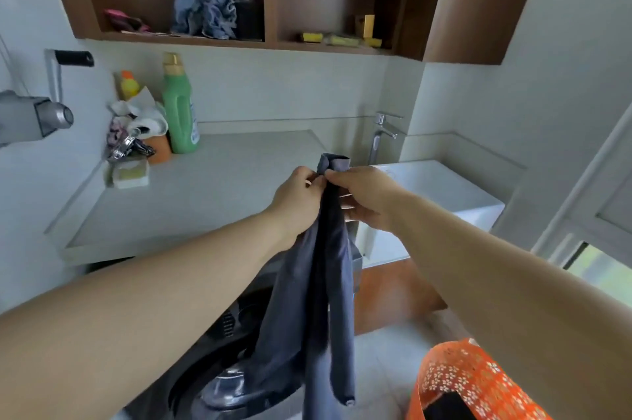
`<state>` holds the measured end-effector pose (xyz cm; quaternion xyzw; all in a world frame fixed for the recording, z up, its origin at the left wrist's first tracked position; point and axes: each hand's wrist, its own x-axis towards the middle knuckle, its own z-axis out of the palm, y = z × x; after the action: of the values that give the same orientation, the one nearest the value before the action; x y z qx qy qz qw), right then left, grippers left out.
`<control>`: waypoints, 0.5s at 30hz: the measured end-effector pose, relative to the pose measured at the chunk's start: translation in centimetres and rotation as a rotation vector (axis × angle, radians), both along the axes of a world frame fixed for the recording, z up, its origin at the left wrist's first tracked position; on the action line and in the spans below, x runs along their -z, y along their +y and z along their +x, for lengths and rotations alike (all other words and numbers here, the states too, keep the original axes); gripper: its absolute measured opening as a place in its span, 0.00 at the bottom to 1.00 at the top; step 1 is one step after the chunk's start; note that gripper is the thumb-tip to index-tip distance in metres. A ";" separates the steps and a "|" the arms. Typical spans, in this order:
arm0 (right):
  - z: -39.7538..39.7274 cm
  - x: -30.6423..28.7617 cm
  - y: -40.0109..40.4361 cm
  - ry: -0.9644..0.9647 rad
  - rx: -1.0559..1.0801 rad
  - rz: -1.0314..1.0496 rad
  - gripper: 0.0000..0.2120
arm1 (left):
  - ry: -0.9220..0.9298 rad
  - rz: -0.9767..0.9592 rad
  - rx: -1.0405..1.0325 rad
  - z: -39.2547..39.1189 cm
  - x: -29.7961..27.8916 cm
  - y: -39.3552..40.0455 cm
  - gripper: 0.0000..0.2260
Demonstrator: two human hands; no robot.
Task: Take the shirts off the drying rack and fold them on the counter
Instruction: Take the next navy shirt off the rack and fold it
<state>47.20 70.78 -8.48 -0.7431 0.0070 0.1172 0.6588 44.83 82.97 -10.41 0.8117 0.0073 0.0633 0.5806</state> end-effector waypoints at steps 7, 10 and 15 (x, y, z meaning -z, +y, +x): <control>1.9 0.1 -0.3 -0.011 -0.102 0.069 0.04 | 0.096 -0.172 0.216 0.6 -0.9 0.3 0.09; 2.9 0.2 -1.3 -0.029 -0.178 0.050 0.06 | 0.049 -0.129 0.157 1.2 -1.4 1.9 0.07; 2.9 -1.4 -3.4 -0.023 -0.603 0.078 0.07 | 0.051 0.034 0.366 2.3 -2.7 4.6 0.33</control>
<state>50.11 67.40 -7.06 -0.6872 -0.2258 0.2994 0.6222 47.13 87.60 -7.67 0.8105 -0.1269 -0.0640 0.5683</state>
